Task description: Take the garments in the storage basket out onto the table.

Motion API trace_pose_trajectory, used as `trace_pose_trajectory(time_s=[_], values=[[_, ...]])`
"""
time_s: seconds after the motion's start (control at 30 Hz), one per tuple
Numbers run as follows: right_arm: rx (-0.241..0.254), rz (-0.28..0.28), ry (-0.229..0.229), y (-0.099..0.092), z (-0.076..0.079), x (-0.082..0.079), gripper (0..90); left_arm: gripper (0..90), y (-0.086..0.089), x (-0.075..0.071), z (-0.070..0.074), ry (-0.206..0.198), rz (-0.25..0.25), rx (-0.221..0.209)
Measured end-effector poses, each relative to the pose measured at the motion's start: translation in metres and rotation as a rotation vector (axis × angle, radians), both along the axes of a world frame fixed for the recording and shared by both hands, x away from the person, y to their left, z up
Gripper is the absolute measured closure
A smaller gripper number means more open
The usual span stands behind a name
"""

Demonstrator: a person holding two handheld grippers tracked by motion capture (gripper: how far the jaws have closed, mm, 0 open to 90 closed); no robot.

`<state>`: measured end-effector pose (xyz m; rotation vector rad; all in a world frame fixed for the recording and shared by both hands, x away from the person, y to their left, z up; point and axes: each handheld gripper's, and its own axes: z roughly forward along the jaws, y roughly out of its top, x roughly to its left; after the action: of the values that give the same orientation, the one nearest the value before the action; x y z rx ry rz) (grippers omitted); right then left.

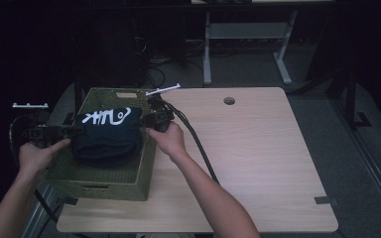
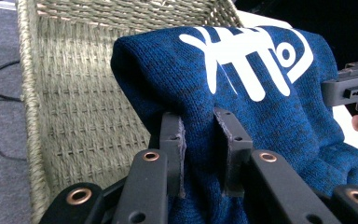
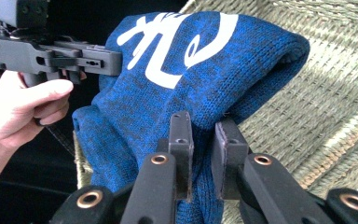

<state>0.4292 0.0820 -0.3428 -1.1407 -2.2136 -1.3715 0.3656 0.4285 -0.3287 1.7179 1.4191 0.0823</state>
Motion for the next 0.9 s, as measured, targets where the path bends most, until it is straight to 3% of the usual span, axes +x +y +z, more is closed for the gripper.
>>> trace_pose_trajectory(time_s=[0.9], values=[[-0.040,-0.038,0.013,0.007,-0.020,0.011,79.0,74.2,-0.001,0.020,-0.013,0.039,-0.002,0.054]])
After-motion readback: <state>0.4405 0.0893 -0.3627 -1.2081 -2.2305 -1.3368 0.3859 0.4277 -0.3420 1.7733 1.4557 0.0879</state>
